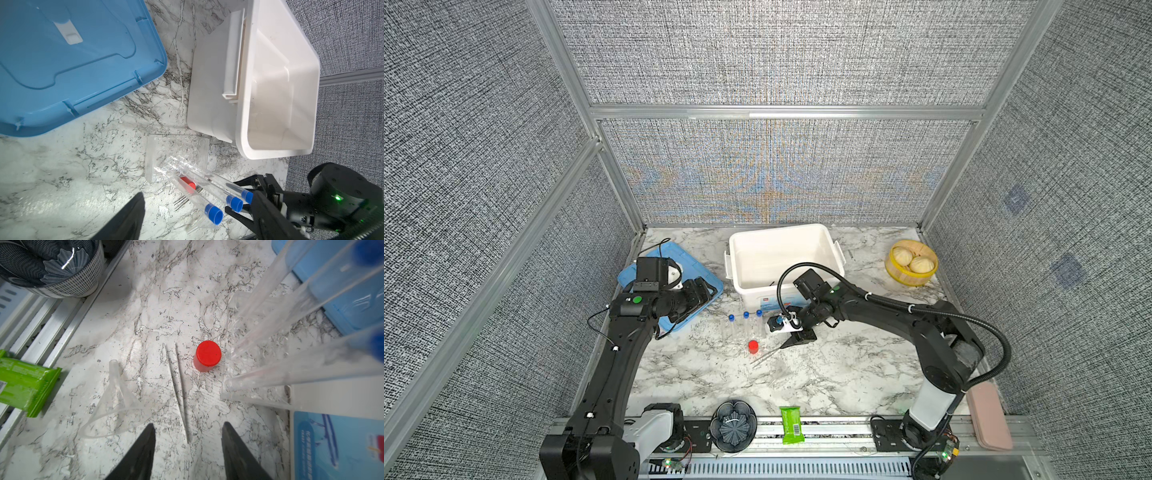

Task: Organize the chemistry lab equipment
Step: 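Move the right gripper out of the bin to the metal tweezers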

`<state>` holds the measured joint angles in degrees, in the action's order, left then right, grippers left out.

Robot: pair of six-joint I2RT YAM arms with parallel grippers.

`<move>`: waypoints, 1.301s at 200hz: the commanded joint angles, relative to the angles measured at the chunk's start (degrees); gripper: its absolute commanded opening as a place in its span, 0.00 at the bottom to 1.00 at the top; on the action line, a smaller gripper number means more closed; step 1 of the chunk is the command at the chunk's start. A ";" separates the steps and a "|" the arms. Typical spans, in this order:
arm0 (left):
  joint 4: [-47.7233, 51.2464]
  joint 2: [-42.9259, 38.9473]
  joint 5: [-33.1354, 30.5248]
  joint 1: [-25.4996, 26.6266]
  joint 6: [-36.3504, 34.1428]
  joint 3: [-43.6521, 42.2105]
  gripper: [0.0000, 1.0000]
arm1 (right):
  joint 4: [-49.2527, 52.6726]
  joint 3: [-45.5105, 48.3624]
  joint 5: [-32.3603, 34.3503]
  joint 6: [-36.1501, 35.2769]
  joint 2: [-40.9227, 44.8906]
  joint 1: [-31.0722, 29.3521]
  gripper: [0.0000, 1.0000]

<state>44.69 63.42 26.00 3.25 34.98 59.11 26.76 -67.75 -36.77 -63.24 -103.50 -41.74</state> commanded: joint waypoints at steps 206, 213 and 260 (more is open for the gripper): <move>-0.50 -1.42 -0.51 -0.86 0.26 -0.10 0.81 | -3.07 -1.49 7.30 -0.24 -9.17 -7.13 0.35; -0.30 -1.26 -0.38 -0.94 0.22 0.20 0.81 | -3.09 -1.60 7.59 -0.14 -9.39 -7.37 0.34; -0.59 -0.76 -0.17 -0.93 0.26 -0.02 0.81 | -1.19 -3.23 7.48 -0.36 -10.25 -8.33 0.25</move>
<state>44.69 62.22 25.47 2.42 34.98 58.85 23.99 -70.54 -30.04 -63.35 -113.40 -49.58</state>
